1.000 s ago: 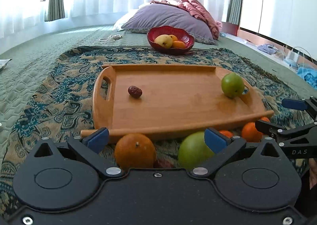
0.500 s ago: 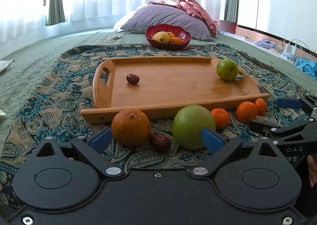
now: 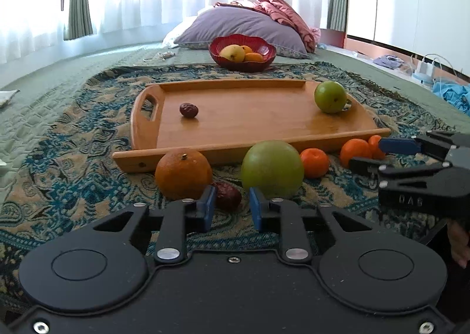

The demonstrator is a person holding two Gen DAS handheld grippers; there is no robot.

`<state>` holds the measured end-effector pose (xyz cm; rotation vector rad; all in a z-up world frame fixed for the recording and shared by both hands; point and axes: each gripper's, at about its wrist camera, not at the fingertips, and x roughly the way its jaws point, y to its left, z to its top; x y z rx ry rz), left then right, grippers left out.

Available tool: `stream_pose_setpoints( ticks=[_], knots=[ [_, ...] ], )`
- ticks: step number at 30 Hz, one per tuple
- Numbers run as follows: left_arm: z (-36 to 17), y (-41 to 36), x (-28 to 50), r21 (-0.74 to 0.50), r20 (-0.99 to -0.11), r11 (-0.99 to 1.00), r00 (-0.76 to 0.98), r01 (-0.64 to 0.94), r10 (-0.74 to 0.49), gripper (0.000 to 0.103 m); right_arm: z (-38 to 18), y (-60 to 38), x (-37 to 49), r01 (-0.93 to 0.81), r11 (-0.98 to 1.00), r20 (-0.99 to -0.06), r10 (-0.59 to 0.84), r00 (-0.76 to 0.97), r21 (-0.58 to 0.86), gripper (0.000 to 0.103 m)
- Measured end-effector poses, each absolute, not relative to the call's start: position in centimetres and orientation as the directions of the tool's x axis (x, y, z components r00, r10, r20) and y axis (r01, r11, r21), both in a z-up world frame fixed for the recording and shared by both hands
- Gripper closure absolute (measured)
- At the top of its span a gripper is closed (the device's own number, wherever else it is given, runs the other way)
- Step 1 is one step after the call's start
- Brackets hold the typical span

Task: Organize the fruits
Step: 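Move the left gripper back to the second red date and grasp it, then lift the date with the left gripper while the right gripper grasps a tangerine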

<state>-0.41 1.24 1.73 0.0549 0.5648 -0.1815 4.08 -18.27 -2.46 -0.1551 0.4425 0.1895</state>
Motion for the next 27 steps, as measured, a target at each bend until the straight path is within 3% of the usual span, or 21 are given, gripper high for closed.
stream_pose_setpoints(
  ticks=[6, 27],
  knots=[
    [0.7, 1.1, -0.3, -0.003, -0.549, 0.985, 0.823, 0.171, -0.145, 0.079, -2.5, -18.2, 4.2, -0.218, 0.971, -0.437, 0.157, 0.886, -0.093, 0.036],
    [-0.6, 1.0, 2.5, -0.023, -0.526, 0.987, 0.837, 0.162, -0.149, 0.079, -3.5, -17.9, 6.0, -0.191, 0.980, -0.460, 0.147, 0.876, -0.051, 0.036]
  ],
)
